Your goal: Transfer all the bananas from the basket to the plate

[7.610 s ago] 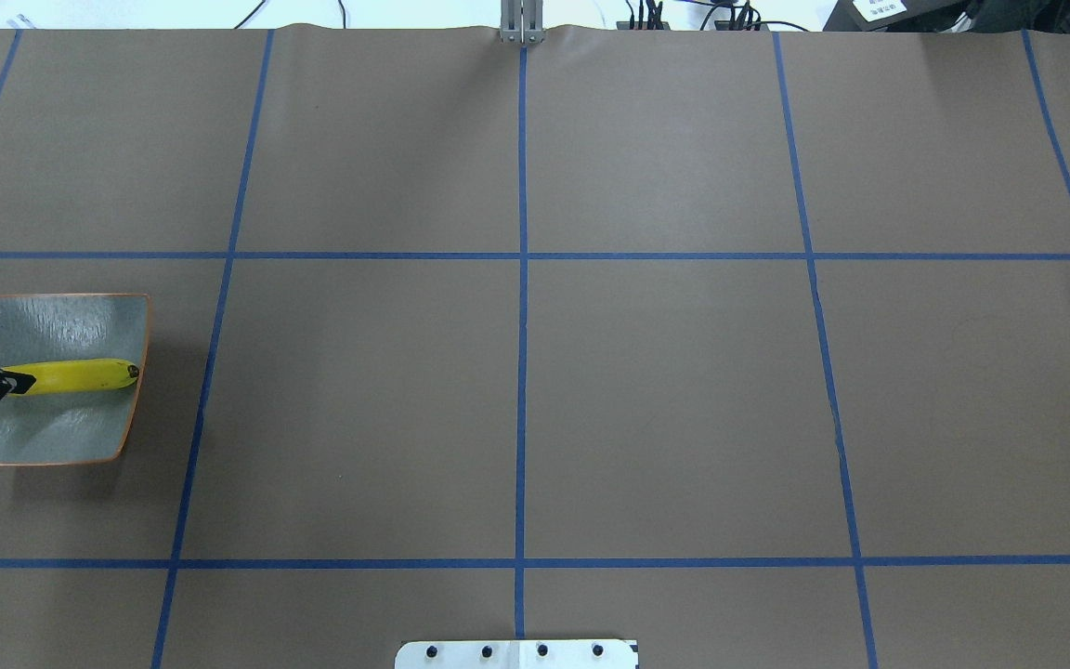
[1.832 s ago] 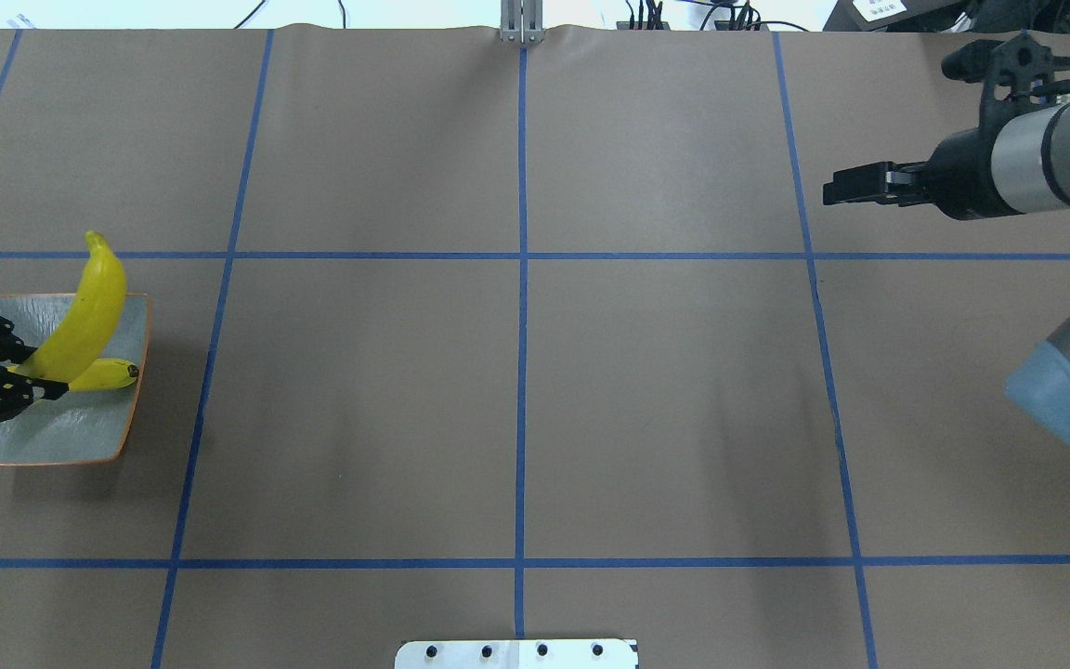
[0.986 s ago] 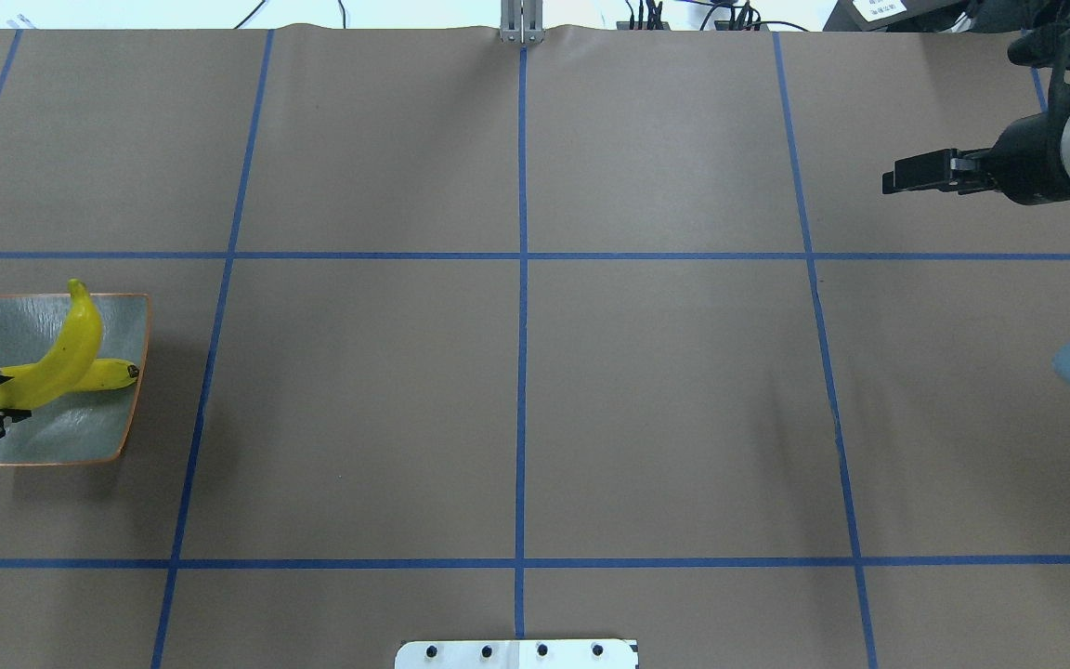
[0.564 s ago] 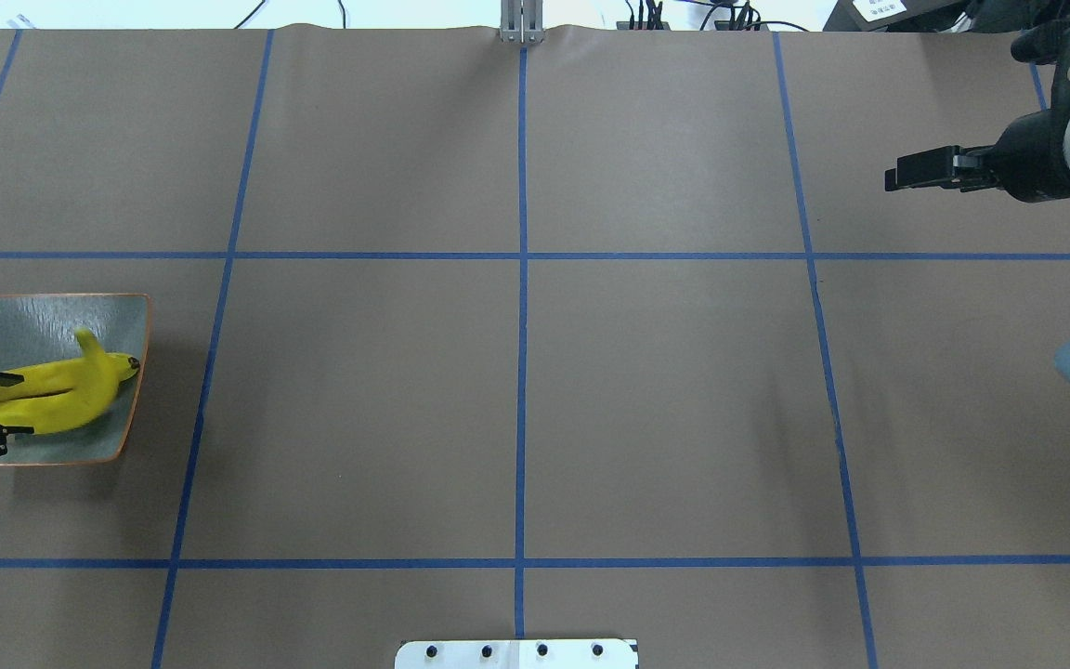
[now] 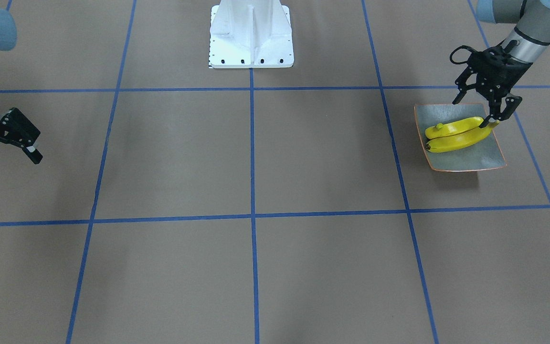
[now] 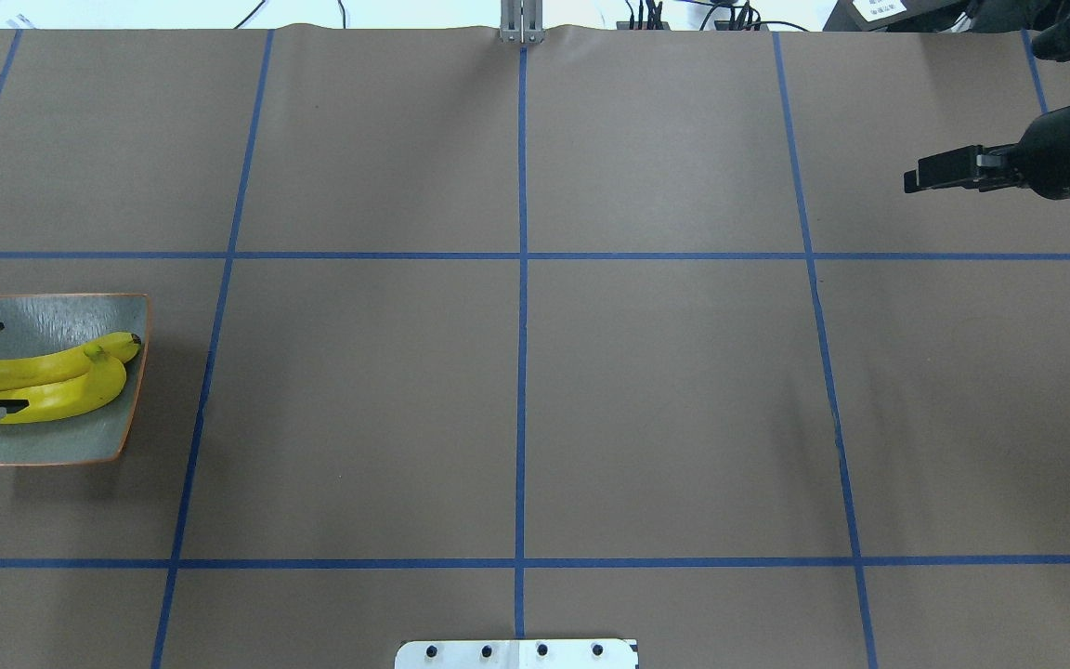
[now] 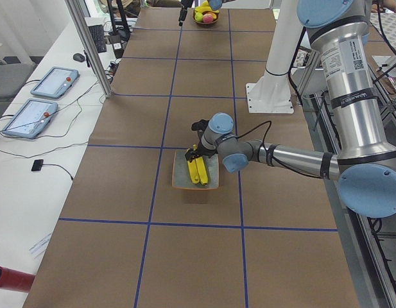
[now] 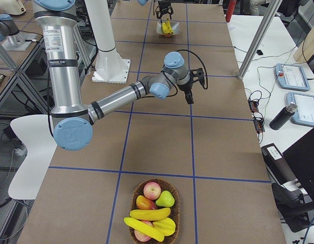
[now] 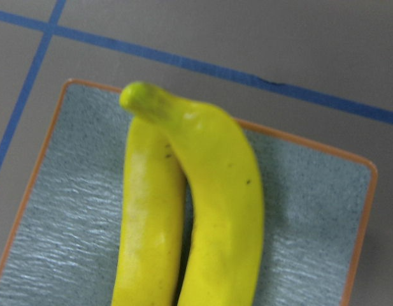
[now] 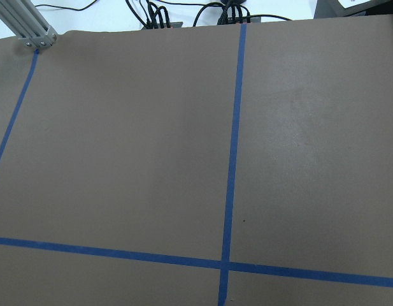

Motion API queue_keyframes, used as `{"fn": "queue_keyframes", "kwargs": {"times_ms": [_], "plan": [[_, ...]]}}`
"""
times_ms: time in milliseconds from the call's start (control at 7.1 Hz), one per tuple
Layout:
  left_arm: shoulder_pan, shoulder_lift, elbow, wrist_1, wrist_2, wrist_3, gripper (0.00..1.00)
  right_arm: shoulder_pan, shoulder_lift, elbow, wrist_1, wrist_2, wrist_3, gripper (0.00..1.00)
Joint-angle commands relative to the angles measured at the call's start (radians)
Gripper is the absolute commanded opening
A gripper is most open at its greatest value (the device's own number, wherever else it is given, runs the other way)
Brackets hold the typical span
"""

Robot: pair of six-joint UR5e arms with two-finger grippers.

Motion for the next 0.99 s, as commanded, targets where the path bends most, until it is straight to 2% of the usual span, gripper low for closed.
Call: {"fn": "queue_keyframes", "kwargs": {"times_ms": [0,141,282,423,564,846], "plan": [[-0.077,-0.065,-0.014,-0.007,-0.187,-0.289,1.00,0.124,-0.072,-0.047,0.001,0.104,-0.217,1.00],[-0.077,-0.098,-0.024,-0.008,-0.205,-0.421,1.00,0.216,-0.119,-0.091,-0.001,0.176,-0.375,1.00],[-0.075,-0.124,-0.025,-0.008,-0.205,-0.476,1.00,0.298,-0.168,-0.134,-0.001,0.216,-0.513,1.00],[-0.074,-0.129,-0.028,-0.008,-0.205,-0.481,1.00,0.376,-0.217,-0.180,-0.001,0.220,-0.666,1.00],[-0.074,-0.129,-0.028,-0.008,-0.205,-0.481,1.00,0.466,-0.245,-0.252,-0.002,0.227,-0.798,1.00],[-0.069,-0.130,-0.026,-0.008,-0.206,-0.481,1.00,0.665,-0.241,-0.470,-0.005,0.229,-1.097,1.00]]}}
